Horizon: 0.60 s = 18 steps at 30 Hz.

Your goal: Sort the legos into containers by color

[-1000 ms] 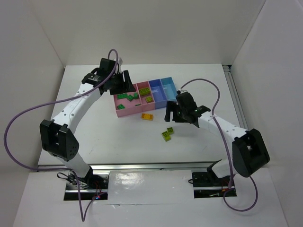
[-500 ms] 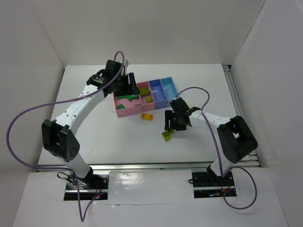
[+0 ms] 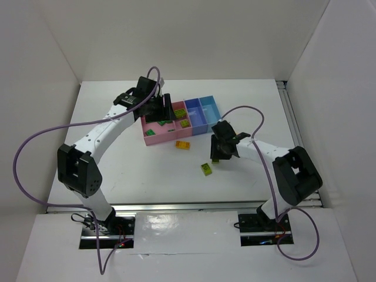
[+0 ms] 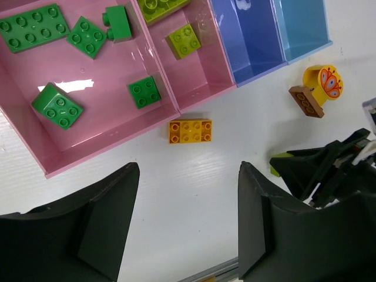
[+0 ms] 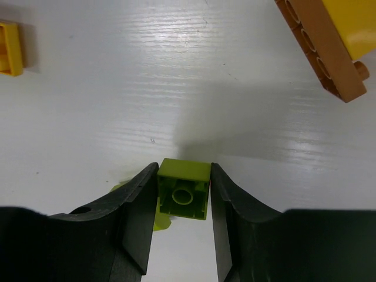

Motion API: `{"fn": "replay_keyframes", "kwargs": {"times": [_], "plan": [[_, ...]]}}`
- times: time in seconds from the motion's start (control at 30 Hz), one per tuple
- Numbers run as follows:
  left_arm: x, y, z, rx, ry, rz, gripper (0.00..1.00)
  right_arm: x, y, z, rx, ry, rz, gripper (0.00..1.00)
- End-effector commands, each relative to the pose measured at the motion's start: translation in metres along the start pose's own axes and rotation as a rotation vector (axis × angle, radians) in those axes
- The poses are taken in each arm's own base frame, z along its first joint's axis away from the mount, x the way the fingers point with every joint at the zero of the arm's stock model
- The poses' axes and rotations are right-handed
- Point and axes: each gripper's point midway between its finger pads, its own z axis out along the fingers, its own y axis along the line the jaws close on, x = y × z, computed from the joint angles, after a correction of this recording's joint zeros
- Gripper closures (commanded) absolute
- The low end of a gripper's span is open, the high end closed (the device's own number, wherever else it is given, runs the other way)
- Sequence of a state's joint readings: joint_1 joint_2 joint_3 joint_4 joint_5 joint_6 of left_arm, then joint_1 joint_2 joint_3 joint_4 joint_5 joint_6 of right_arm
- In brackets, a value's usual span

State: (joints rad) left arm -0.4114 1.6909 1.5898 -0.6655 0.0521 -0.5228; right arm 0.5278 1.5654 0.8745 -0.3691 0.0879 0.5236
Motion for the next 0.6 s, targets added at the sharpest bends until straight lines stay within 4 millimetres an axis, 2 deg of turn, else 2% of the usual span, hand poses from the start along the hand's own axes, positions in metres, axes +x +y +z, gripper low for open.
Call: {"fn": "replay_keyframes", "kwargs": {"times": [0.0, 0.1, 0.13, 0.23, 0.3, 0.33, 0.37, 0.4, 0.43, 0.47, 0.5, 0.53, 0.57], "plan": [[-0.005, 0.001, 0.000, -0.011, -0.024, 0.030, 0.30, -0.033, 0.019, -0.026, -0.057, -0.103, 0.003, 0.68], [-0.011, 0.012, -0.003, -0.075, -0.047, 0.054, 0.30, -0.055, 0.030, -0.035, -0.080, -0.146, -0.034, 0.68], [-0.014, 0.025, -0.004, -0.130, -0.056, 0.044, 0.30, -0.071, 0.039, -0.039, -0.096, -0.176, -0.046, 0.68], [-0.020, 0.054, -0.018, -0.248, -0.094, -0.066, 0.31, -0.101, 0.058, -0.042, -0.130, -0.222, -0.072, 0.68], [-0.023, 0.071, -0.025, -0.273, -0.115, -0.168, 0.31, -0.114, 0.067, -0.033, -0.133, -0.231, -0.085, 0.68], [-0.024, 0.074, -0.029, -0.272, -0.131, -0.189, 0.31, -0.134, 0.080, -0.039, -0.158, -0.276, -0.080, 0.68], [-0.024, 0.077, -0.032, -0.276, -0.137, -0.206, 0.31, -0.145, 0.086, -0.039, -0.170, -0.301, -0.088, 0.68], [-0.024, 0.079, -0.033, -0.284, -0.141, -0.206, 0.31, -0.147, 0.091, -0.029, -0.173, -0.284, -0.091, 0.68], [-0.026, 0.077, -0.035, -0.277, -0.155, -0.215, 0.30, -0.155, 0.098, -0.026, -0.190, -0.294, -0.092, 0.68], [-0.026, 0.074, -0.038, -0.264, -0.158, -0.215, 0.29, -0.176, 0.110, -0.034, -0.211, -0.336, -0.096, 0.68], [-0.027, 0.076, -0.039, -0.260, -0.156, -0.222, 0.25, -0.181, 0.119, -0.031, -0.220, -0.341, -0.113, 0.68], [-0.023, 0.076, -0.037, -0.255, -0.142, -0.212, 0.24, -0.180, 0.124, -0.014, -0.221, -0.314, -0.118, 0.68], [-0.024, 0.071, -0.041, -0.230, -0.143, -0.211, 0.22, -0.198, 0.135, -0.019, -0.236, -0.347, -0.124, 0.68]]}}
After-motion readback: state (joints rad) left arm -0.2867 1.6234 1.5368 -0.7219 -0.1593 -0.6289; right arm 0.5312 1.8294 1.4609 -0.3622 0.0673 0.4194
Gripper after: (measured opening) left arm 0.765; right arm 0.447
